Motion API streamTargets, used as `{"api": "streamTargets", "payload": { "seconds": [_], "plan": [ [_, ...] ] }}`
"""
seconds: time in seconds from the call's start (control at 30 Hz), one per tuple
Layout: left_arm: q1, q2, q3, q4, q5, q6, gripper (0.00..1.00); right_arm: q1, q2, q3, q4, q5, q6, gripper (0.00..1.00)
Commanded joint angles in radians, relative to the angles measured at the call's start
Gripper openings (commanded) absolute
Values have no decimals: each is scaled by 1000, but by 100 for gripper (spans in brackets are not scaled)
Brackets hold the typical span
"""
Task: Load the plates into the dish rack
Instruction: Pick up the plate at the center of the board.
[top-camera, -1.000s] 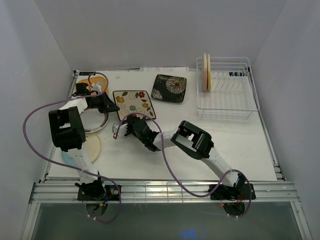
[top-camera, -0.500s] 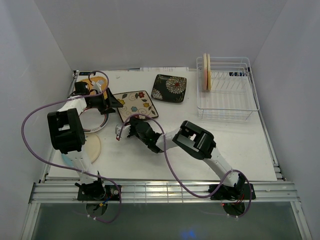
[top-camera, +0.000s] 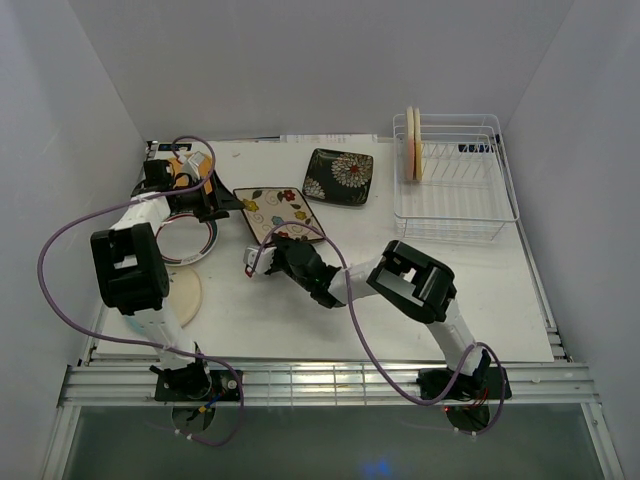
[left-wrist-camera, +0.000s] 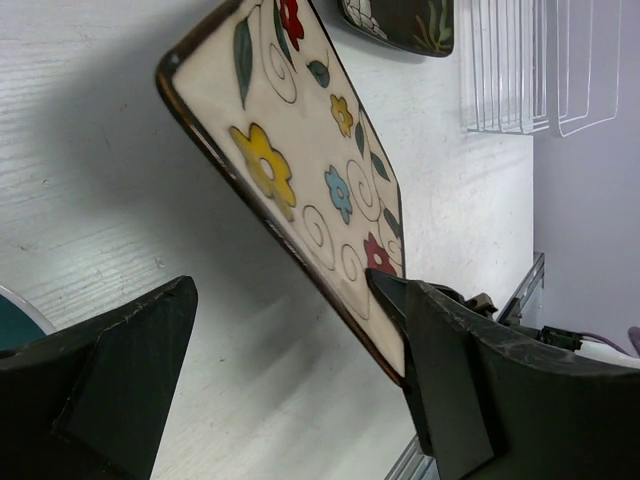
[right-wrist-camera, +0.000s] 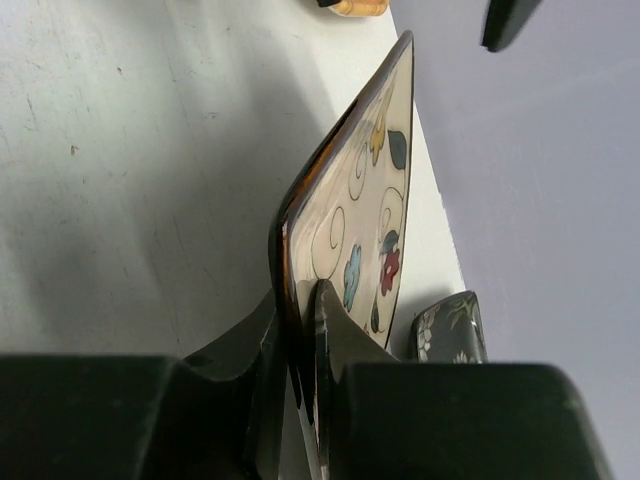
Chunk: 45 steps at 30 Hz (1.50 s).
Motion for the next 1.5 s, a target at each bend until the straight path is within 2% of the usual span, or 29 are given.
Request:
{"api": "streamTargets", "payload": {
  "seconds": [0.0,0.4,0.67,1.07,1.47],
  "plan": [
    [9,-88,-25,51,34,6,95,-6,-113,-24,113,-15,115,8],
    [41,-128,-47,97,44,-10,96,-20,-277,-119,58,-55,232,8],
    [46,-137,-64,131,14,-30,98,-23,-417,-218,52,-29,282,8],
    [47,-140,-76,147,12,-36,98,-84,-599,-189,-68,23,422,8],
    [47,-131,-76,147,20,-37,98,-184,-723,-96,-247,-40,571,8]
  ]
}}
